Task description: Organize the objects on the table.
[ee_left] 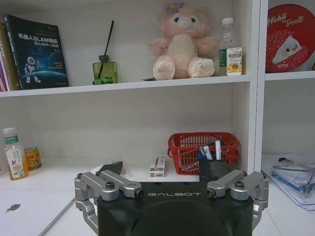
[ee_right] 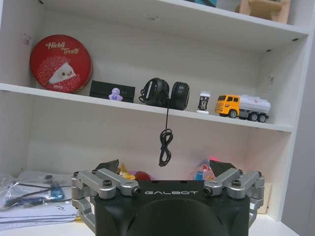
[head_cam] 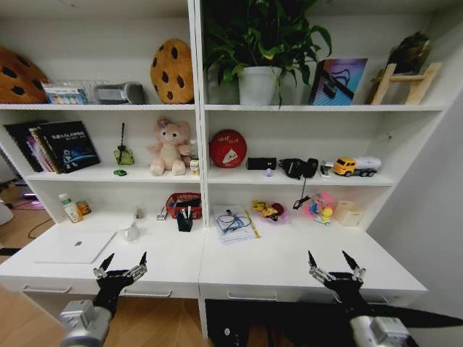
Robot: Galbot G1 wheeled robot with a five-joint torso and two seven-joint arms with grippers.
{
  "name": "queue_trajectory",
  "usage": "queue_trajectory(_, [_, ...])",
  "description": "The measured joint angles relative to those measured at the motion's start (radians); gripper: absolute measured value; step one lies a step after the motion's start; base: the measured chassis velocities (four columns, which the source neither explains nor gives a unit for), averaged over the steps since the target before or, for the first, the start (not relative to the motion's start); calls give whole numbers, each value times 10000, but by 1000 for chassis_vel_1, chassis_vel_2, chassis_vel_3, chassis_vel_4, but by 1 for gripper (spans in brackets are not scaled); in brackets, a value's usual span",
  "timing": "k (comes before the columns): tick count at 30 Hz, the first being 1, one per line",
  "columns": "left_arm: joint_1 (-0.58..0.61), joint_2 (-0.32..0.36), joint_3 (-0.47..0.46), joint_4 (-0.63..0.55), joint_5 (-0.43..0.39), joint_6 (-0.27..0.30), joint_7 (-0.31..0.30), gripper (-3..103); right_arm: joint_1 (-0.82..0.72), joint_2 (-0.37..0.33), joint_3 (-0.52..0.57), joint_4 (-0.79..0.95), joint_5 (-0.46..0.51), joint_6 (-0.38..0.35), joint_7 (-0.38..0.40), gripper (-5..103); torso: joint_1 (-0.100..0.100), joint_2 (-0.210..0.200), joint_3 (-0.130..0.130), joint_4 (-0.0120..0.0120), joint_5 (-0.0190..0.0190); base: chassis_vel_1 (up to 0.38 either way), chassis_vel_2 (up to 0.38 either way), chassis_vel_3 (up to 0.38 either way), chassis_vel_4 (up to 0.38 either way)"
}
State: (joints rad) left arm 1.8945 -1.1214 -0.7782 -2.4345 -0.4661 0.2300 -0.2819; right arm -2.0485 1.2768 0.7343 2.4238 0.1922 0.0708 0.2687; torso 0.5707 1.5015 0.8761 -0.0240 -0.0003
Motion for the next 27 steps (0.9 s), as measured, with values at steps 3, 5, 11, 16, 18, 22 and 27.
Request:
queue_trajectory(3, [0,0,0,0,0,0,0,100,-221,285,-50,247,-108,156,153,100,1,0,1,1,2,0,0,0,0])
queue_trajectory(5, [0,0,0,0,0,0,0,100,-277,331,-26,349,-108,122,188,100,1,0,1,2,1,0,0,0,0])
queue_trajectory(11, [0,0,0,0,0,0,0,100,-289,336,133,484,-149,-200,292,100,1,0,1,1,4,0,0,0,0])
queue_trajectory(16, [0,0,0,0,0,0,0,100,-258,313,139,484,-145,-236,296,100,2,-1,1,1,4,0,0,0,0])
queue_trajectory(18, [0,0,0,0,0,0,0,100,-247,305,138,475,-140,-238,296,100,1,0,1,1,3,0,0,0,0])
queue_trajectory(22, [0,0,0,0,0,0,0,100,-237,296,137,463,-132,-240,296,100,2,-1,1,1,3,0,0,0,0])
queue_trajectory(27, [0,0,0,0,0,0,0,100,-226,284,133,445,-119,-241,296,100,2,-1,1,1,4,0,0,0,0])
